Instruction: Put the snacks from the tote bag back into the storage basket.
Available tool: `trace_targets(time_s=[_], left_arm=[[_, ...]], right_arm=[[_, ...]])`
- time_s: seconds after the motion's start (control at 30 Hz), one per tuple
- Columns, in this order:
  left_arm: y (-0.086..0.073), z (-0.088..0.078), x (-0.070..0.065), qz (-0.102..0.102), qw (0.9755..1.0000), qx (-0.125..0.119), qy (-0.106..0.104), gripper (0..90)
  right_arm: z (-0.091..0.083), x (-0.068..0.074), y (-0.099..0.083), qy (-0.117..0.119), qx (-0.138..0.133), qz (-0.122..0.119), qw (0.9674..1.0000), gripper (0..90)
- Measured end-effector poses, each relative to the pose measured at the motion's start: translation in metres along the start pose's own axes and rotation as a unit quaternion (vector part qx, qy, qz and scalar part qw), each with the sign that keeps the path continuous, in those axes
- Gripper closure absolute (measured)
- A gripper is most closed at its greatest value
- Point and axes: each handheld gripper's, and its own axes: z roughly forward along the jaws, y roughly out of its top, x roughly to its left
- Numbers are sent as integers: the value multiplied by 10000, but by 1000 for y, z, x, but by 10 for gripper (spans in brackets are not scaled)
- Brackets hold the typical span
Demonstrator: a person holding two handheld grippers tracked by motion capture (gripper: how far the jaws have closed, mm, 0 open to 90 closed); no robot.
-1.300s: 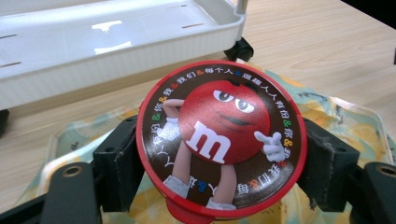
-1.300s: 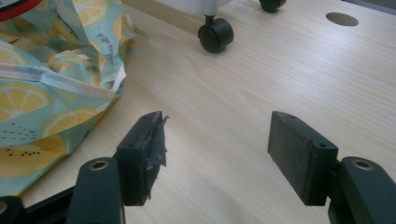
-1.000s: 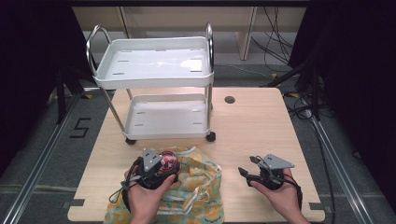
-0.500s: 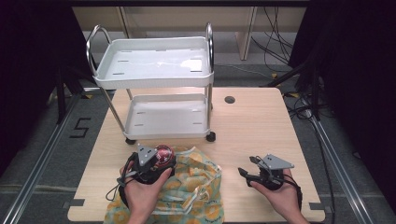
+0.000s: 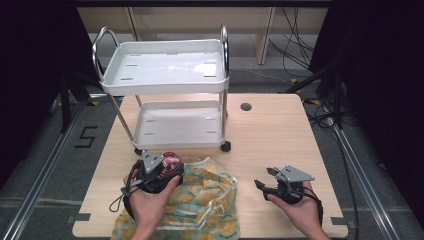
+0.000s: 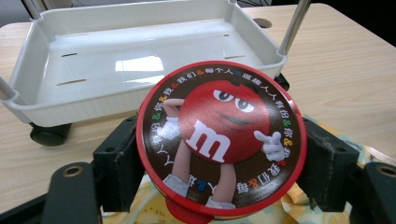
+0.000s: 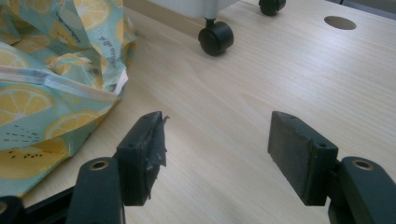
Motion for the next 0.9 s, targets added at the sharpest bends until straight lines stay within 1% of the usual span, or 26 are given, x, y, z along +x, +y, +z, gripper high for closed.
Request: trace_targets(time_s=[0.13,0.17,0.23,0.3,0.37,0.4,0.43,0.47,0.5,0.6,0.63,0.73,0.77,0.8,0.87,0.9], left_arm=[[3,0,1,-32,10000,-47,-5,254],[5,0,2,-32,10000,-68,19,254],[6,-1,2,-44,10000,-73,40,254],[7,-1,3,-37,10000,-78,39,254],[8,-1,5,-33,9999,-95,32,254],[8,-1,5,-33,9999,-95,32,254],[8,0,6,-38,9999,-103,42,254],[8,0,6,-38,9999,-103,42,254],[8,0,7,-38,9999,-99,51,254],[9,1,8,-57,9999,-67,66,254],[10,1,10,-82,9999,-85,49,254],[12,1,12,-90,9999,-97,85,254],[13,1,13,-118,9998,-124,112,254],[15,1,15,-101,9998,-148,124,254],[16,1,15,-125,9997,-168,147,254],[16,1,16,-120,9996,-181,167,254]], right_arm=[[0,0,0,6,-19,78,10000,370],[-1,1,0,-1,24,171,9999,370],[-1,2,0,2,36,206,9998,370],[-1,2,0,-8,22,184,9998,369],[-2,3,0,-8,55,247,9997,369],[-2,2,0,-13,37,230,9997,368],[-1,1,0,-30,-17,157,9999,368],[-1,1,0,-30,-17,157,9999,368],[-1,-1,0,-47,-62,43,10000,366],[-1,-1,0,-55,-83,25,9999,366],[-2,0,1,-20,-33,132,9999,364],[-2,1,0,-11,-42,188,9998,364],[-4,4,0,-5,42,416,9991,363],[-3,2,0,-17,-10,283,9996,363],[-3,2,0,-18,-4,306,9995,362],[-4,3,0,-11,31,369,9993,362]])
